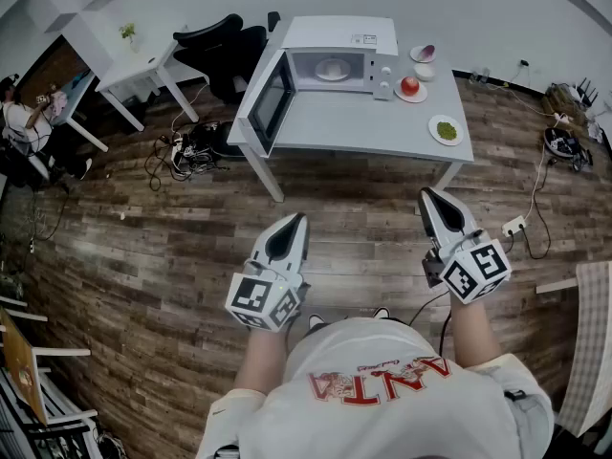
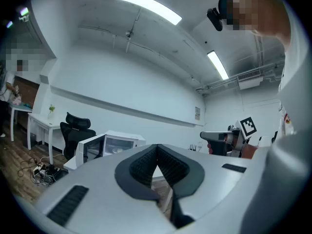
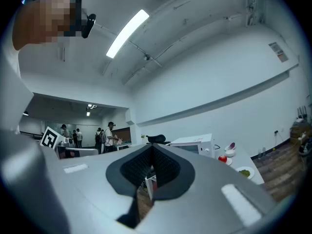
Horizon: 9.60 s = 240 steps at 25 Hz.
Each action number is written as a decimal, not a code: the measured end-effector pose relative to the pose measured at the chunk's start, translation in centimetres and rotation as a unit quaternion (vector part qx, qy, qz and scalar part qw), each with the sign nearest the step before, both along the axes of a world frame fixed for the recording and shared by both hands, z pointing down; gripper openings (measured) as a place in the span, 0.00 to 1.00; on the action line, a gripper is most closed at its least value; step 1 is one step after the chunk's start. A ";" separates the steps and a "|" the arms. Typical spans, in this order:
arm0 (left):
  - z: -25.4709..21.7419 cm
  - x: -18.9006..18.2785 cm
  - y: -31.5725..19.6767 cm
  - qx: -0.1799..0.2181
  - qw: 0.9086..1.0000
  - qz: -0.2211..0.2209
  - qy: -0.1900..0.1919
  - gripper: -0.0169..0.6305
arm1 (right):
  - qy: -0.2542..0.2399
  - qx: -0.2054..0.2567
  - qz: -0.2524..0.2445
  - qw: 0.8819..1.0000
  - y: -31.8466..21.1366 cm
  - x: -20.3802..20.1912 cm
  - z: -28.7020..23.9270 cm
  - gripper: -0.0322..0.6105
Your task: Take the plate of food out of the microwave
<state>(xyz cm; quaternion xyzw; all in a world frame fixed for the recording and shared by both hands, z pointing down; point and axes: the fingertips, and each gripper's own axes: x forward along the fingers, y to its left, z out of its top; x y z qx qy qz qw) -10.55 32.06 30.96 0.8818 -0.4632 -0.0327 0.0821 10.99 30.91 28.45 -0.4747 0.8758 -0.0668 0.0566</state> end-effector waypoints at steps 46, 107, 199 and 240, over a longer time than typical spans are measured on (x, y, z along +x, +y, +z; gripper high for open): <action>2.7 9.4 -11.7 -0.023 1.000 0.008 -0.016 0.04 | -0.114 -0.087 -0.017 0.989 -10.1 10.0 5.1 0.05; 9.4 1.8 -47.3 -0.098 0.994 -0.038 -0.024 0.04 | -0.267 -0.344 -0.020 0.900 -53.4 -5.6 19.6 0.05; 14.3 0.9 -49.8 -0.186 0.982 0.017 0.007 0.04 | -0.532 -0.382 0.144 0.742 -65.2 -6.9 33.3 0.08; 10.8 5.2 -45.7 -0.149 0.986 0.071 0.004 0.04 | -0.497 -0.423 0.088 0.752 -45.3 -0.8 33.1 0.08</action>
